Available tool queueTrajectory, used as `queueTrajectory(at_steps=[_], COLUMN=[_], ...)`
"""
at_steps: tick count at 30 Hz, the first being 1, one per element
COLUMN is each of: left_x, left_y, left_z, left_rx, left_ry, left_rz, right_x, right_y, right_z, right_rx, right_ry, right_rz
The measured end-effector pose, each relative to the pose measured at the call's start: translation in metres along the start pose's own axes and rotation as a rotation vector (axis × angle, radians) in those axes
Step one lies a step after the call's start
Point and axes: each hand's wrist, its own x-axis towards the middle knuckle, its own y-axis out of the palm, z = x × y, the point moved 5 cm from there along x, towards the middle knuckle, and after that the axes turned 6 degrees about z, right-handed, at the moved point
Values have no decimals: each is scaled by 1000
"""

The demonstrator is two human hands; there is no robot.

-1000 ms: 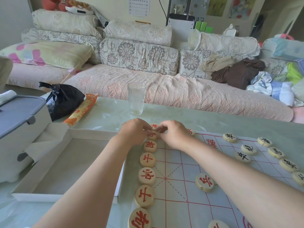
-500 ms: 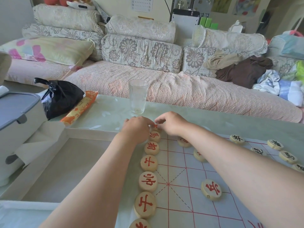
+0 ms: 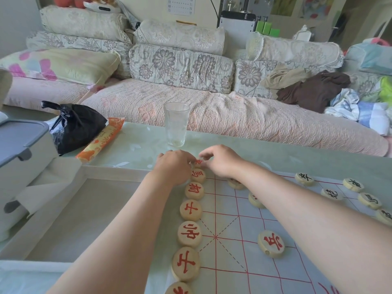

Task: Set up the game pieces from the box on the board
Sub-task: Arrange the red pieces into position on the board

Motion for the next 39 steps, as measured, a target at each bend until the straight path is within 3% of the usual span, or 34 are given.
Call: queueTrajectory(at_steps=[5,8,16,20,39], left_x=[2,5,10,10,4], left_y=[-10,-11,30,36,29], left_z=[-10,-30,-93,-103,-90], left_rx=[-67,-132,-140,-51,13], left_ry=[35,64,180,238,256], left_rz=[-96,-137,162,287,233], right_x=[-10,-25,-47,-48,-50], right_y=[-46,-71,-69,-63,-57], right_z=[-28,-59,-97,-101,-110], right_rx=[25,-46,-142,-137,-84], right_ry=[27,86,131,105,111], right_rz=[-129,-98,80,49,1])
